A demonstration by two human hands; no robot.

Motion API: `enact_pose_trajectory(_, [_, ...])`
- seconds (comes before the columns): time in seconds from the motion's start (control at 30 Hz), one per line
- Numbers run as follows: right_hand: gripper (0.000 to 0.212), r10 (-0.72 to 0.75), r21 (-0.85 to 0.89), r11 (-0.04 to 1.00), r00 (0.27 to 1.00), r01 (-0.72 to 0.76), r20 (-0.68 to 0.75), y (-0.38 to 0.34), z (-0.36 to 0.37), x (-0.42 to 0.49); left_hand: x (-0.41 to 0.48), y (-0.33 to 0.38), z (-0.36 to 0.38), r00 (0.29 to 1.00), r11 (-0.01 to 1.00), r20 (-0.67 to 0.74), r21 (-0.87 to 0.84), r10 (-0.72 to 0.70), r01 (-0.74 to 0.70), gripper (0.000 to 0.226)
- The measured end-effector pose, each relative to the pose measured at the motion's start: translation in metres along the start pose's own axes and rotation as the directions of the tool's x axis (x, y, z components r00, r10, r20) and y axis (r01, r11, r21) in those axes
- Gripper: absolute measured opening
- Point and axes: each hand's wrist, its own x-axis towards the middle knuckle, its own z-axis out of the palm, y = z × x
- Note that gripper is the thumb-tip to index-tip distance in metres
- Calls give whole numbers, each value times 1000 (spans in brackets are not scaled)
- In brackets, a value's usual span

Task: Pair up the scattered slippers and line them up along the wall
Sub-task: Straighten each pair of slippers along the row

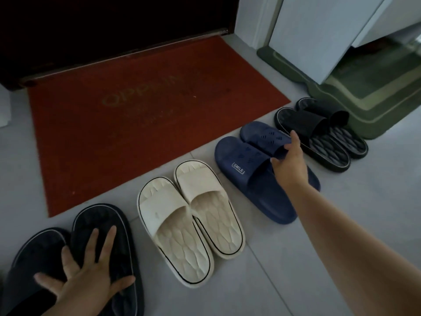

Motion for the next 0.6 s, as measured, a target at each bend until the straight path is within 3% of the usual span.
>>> enact_pose_trajectory(0.17, [78,-30,-125,992,999,25,-36,-7,21,-6,6,-3,5,1000,1000,-29,-8,-4,4,110])
enact_pose_trajectory(0.33, [85,154,-207,968,988,-144,34,-1,23,5,8,-4,5,1000,1000,-17,-15,-18,17,110])
enact_pose_trajectory(0.6, [77,123,-354,924,989,-146,-86,2,23,13,8,-6,8,998,999,-40,28,40,-39,104])
